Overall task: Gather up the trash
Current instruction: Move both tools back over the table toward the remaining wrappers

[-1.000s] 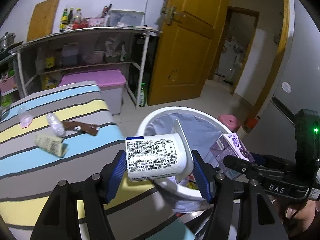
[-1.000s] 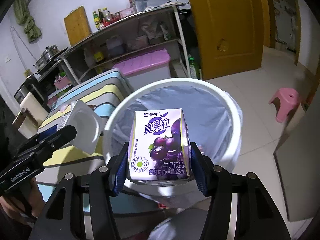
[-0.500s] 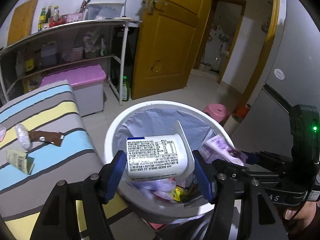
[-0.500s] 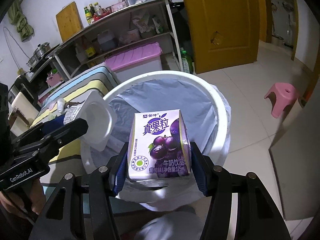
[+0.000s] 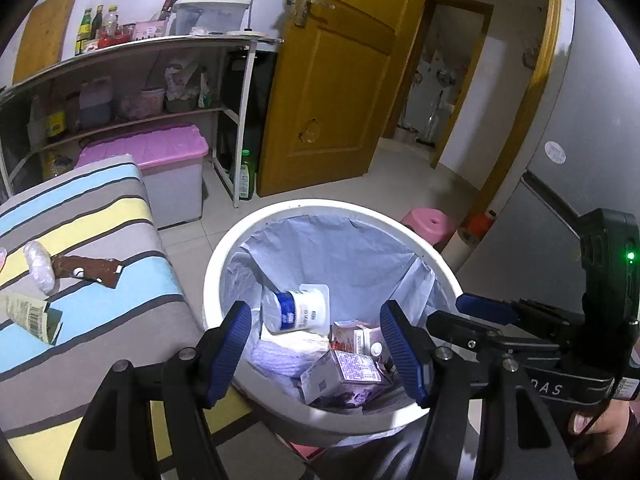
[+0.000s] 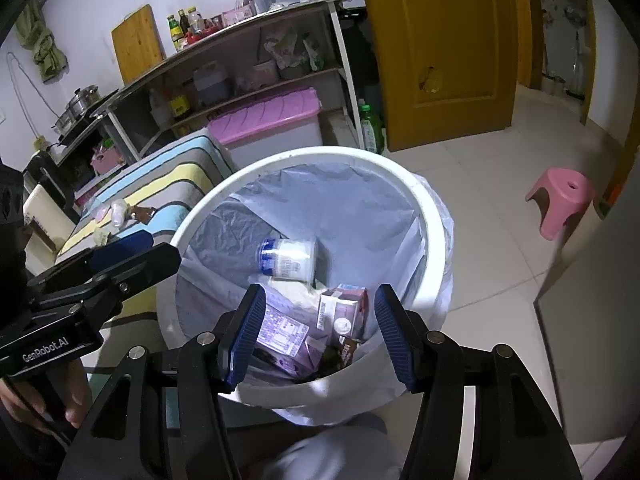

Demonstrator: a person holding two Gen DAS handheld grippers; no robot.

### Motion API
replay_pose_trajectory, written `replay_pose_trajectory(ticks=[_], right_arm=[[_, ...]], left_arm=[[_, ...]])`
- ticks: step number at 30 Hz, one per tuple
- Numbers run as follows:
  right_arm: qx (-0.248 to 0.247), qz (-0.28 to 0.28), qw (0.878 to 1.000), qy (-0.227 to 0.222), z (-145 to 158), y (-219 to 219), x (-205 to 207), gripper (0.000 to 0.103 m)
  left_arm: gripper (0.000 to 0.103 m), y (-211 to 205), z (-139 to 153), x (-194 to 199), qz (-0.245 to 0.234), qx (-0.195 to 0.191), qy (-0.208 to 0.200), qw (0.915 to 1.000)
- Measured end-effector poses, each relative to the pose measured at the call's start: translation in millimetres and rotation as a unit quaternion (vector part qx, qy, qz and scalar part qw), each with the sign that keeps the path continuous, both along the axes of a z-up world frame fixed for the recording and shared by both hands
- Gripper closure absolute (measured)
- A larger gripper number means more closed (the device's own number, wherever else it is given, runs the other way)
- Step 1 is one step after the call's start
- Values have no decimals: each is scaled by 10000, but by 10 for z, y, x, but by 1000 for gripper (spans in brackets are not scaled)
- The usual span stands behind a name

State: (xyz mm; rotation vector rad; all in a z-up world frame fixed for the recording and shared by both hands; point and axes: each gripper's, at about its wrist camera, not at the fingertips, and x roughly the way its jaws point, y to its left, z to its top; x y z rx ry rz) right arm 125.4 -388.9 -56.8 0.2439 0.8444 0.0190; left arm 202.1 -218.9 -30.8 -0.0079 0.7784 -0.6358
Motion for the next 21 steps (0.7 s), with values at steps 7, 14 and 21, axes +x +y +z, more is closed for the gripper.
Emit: replay_pose_trajectory(ticks=[7,14,21], right_arm=[[44,119,9997,-230,151,105,-89,45],[49,442,9982,-392,272,353,-165,45],[61,763,9959,-477,337,638,-222,45]], left_arm=[[36,241,106,-155,288,-91,-119,9995],[36,533,216,-343,602,-75,-284,9978],[37,855,291,-516,952,-56,-410,9946]])
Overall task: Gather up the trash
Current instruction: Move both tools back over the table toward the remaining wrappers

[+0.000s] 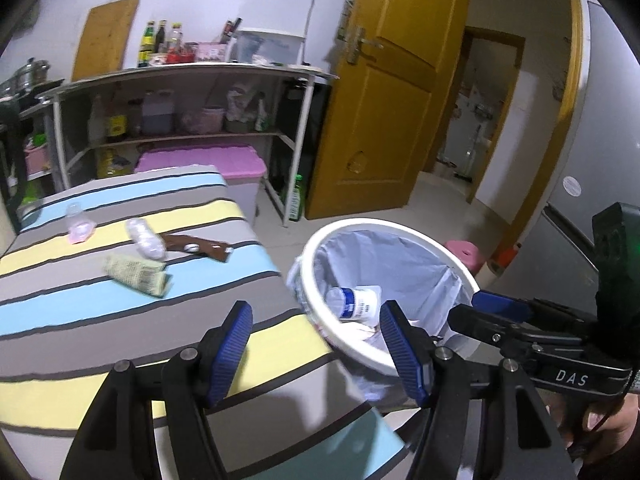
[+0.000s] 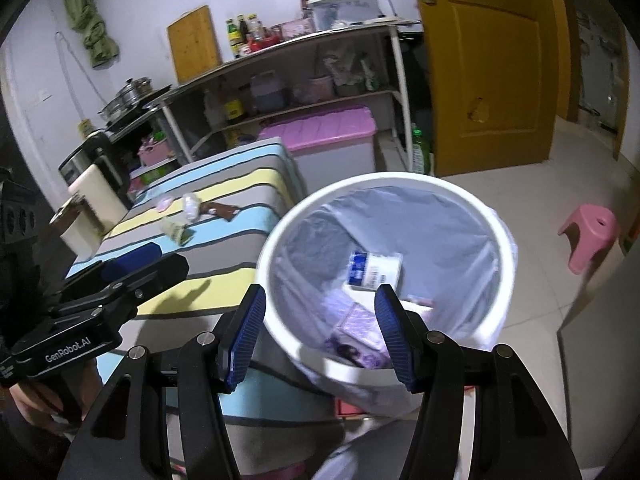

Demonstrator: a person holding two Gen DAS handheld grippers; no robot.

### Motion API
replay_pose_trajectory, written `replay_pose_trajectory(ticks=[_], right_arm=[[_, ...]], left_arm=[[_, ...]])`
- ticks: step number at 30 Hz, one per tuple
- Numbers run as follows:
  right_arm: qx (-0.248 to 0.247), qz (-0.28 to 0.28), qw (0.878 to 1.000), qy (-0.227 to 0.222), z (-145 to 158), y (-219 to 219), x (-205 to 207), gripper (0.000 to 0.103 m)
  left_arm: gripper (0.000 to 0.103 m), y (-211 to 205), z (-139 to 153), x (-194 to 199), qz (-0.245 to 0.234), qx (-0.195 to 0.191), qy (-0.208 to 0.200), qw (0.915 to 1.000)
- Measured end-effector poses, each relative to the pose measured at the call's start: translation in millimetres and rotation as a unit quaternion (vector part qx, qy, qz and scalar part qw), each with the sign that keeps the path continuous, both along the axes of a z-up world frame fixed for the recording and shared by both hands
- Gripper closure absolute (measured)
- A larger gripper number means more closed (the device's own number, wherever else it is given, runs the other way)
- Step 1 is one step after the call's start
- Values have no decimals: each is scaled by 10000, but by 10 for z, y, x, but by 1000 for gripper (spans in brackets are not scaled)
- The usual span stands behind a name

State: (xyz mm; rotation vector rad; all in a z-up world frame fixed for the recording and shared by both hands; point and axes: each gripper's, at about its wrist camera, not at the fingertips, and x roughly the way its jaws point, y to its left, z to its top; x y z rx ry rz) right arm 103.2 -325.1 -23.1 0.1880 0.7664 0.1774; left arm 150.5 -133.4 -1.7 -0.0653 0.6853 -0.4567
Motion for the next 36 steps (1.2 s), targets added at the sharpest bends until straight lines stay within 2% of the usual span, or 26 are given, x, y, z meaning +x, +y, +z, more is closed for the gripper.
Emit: replay_pose_trajectory(ticks=[15,26,36], right_arm=[[12,743,9972,-13,-4,595,21,45],[5,1055,9944,-5,-43,803,175,45],[-70,1168,9931,-101,-11,899,423,45]], left_arm=[[53,629,-31,-175,763,46,47,9971],[54,884,-64,-74,1151,-35,141,9933],[53,954,-84,284,1423,-199,335,9891]])
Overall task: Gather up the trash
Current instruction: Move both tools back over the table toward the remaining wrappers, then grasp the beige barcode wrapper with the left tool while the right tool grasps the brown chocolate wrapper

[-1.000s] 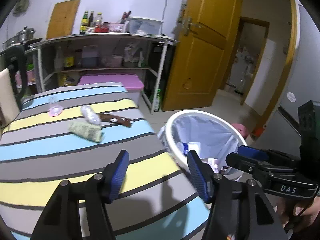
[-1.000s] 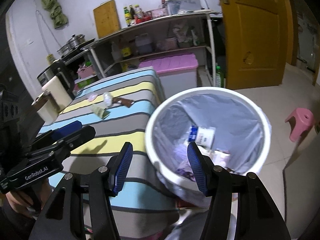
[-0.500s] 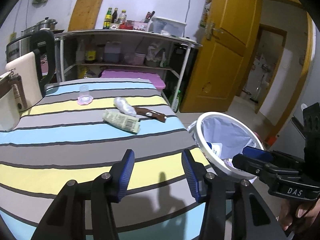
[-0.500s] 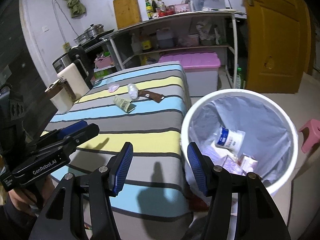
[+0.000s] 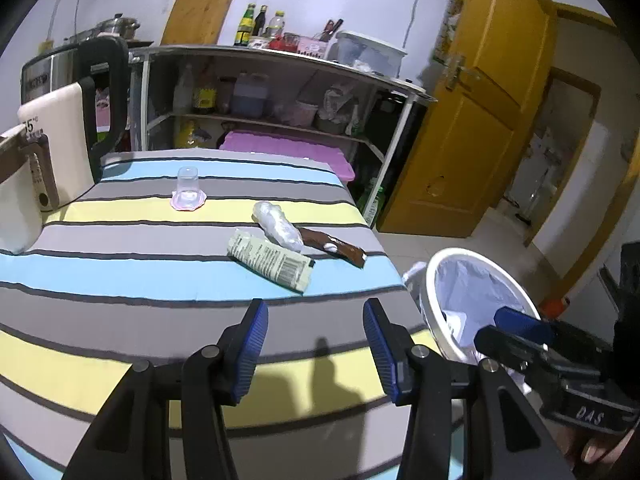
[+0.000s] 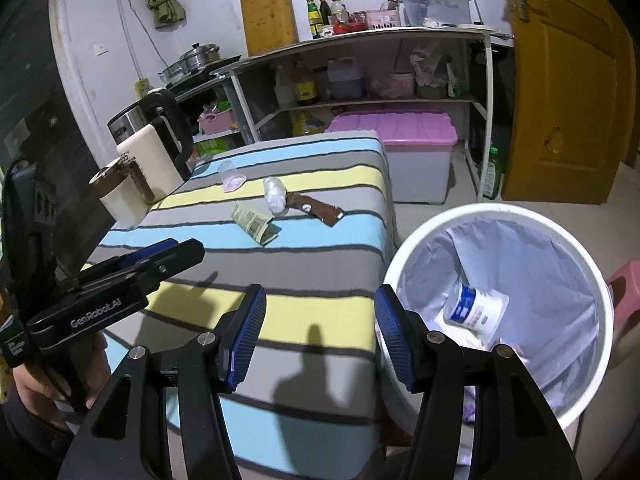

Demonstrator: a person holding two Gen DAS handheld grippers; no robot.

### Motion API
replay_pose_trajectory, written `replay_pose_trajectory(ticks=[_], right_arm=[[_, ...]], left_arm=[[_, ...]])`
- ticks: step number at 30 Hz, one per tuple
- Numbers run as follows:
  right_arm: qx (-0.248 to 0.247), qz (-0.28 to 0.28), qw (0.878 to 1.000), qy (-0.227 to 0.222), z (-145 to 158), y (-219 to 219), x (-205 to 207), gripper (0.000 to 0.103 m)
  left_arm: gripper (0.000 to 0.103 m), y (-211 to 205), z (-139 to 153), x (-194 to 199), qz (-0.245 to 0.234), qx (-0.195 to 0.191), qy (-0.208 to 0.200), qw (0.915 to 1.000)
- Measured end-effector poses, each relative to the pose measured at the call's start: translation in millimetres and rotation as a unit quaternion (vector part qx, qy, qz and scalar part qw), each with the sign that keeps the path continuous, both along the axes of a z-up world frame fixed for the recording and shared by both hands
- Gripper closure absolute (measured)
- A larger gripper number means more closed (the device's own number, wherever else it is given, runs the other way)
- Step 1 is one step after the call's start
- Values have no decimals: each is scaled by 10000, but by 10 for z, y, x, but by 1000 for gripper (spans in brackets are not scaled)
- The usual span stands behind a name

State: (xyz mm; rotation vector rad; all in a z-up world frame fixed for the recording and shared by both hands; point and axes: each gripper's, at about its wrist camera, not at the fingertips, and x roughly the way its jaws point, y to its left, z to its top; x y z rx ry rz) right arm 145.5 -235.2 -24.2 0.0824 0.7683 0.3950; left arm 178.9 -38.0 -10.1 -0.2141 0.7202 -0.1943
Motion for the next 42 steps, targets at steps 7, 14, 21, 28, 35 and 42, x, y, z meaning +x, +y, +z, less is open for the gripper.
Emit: replay_pose_trajectory(ticks=[7,14,21,28,35,42], right_arm=[[-16,50,10000,-24,-13,36,198,46],[-13,51,10000,-9,-32,44,335,46],[-35,74,10000,27,-63,52,565,46],[-87,219,9997,46,-92,142,715,46],[-267,515,9982,114,-147,292,878,45],[-629,837,9942,256,-245,461,1132,45]], left_arm=[[52,54,-117,376,404,-202,253,9987],[52,54,-313,779,775,-167,504,9956],[52,54,-507,1040,1029,-100,782,9916],[56,8,-542,1067,913,258,810,9922],[79,167,-523,983,737,377,926,9923],[80,390,-504,738,488,311,882,9944]])
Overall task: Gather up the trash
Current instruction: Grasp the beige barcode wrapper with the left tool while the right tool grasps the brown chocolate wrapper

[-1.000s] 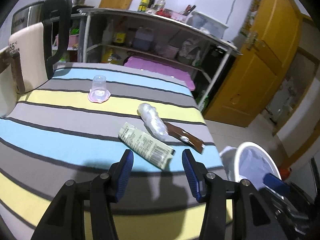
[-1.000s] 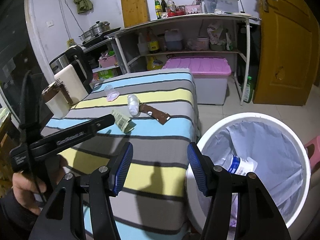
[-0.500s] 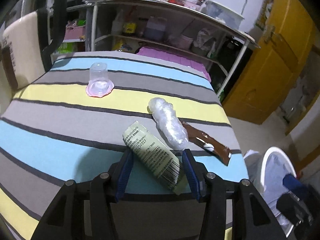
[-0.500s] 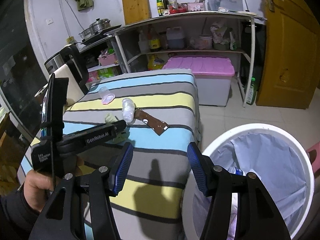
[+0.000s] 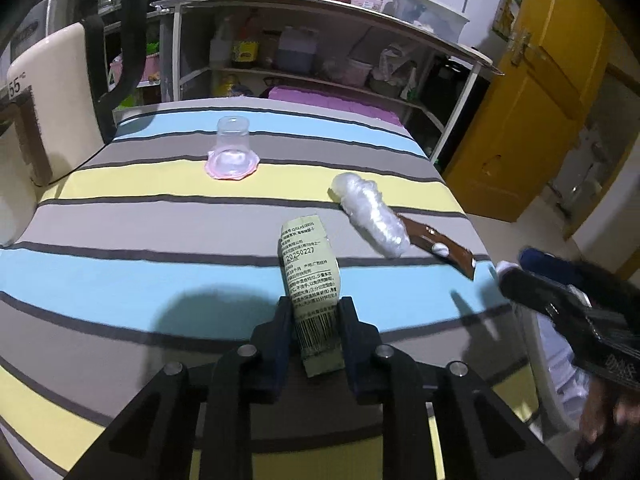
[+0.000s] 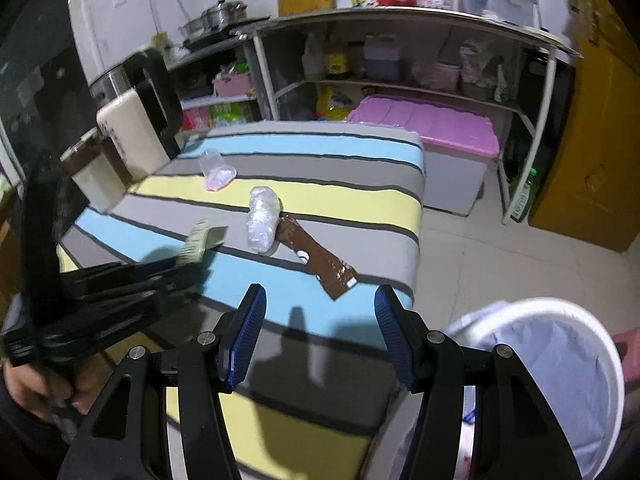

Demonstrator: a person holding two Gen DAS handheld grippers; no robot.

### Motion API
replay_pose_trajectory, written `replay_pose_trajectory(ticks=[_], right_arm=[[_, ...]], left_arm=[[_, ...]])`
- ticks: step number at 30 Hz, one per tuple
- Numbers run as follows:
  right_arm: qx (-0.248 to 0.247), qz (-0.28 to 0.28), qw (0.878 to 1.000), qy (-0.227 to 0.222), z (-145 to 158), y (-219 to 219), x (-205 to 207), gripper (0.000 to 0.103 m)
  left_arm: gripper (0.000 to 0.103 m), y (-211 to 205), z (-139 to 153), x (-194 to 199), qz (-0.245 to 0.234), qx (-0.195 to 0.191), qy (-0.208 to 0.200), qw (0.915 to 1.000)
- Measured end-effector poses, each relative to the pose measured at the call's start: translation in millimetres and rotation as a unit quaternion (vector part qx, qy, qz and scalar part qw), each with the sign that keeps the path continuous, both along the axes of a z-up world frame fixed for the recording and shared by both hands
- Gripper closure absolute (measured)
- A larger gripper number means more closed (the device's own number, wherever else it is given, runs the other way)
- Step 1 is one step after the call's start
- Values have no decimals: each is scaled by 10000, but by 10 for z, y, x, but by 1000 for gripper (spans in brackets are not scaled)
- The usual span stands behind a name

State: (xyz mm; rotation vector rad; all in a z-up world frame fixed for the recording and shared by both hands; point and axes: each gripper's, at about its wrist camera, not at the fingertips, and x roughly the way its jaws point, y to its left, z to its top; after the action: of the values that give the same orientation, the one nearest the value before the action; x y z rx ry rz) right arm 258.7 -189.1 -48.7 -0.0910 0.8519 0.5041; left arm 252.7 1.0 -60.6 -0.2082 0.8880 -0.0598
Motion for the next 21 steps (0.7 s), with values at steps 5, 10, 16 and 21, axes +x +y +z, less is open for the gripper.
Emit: replay_pose_trajectory(ticks=[5,10,16,21], right_arm=[[-234,239,9993,143,-104,167,237,45],[-545,329,9974,326,-258,316,459,45],[-856,419,9950,292,-306,427,517,74],[-825,370,9954,326,-285,419,403,81]], left_arm=[[80,95,7,-141,-73,-58,-47,9999],[80,161,11,-204,-69,-148,-68,9998],[80,214,5,-204,-36,-208,-53,9998],[80,219,34,-242,-78,-241,-125,9996]])
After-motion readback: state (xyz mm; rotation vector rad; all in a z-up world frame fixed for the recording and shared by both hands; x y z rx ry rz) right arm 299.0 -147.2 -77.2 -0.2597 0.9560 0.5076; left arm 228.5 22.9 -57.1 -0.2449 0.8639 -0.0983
